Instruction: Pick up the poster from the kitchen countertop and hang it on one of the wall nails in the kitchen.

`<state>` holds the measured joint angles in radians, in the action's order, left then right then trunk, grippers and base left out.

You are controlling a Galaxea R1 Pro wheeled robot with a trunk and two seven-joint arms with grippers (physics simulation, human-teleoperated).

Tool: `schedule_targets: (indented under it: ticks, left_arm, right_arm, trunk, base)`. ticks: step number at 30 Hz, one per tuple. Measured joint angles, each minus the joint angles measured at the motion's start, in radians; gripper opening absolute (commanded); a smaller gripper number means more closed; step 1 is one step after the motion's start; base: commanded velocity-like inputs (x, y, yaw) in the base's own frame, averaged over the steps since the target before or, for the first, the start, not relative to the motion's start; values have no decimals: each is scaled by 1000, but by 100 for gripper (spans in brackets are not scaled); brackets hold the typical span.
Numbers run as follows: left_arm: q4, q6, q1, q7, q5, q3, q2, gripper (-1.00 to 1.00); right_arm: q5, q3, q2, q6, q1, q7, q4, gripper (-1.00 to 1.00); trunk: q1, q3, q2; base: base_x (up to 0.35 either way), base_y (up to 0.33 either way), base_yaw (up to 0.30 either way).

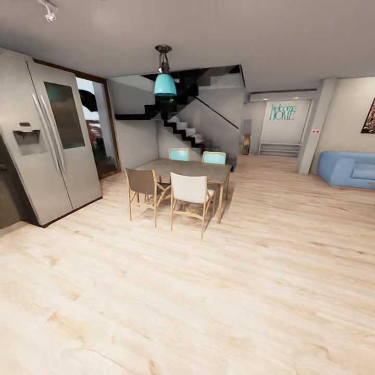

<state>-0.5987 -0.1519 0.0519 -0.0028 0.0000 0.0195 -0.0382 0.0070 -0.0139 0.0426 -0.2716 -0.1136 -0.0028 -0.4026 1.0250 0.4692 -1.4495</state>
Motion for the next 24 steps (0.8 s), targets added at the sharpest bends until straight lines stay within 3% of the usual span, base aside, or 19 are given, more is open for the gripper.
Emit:
schedule_targets:
  ticks: [24]
  left_arm:
    - [0,0,0,0,0,0,0,100]
  right_arm:
    - [1,0,-2,1,0,0,2,100]
  trunk:
    - [0,0,0]
  base:
    - [0,0,288]
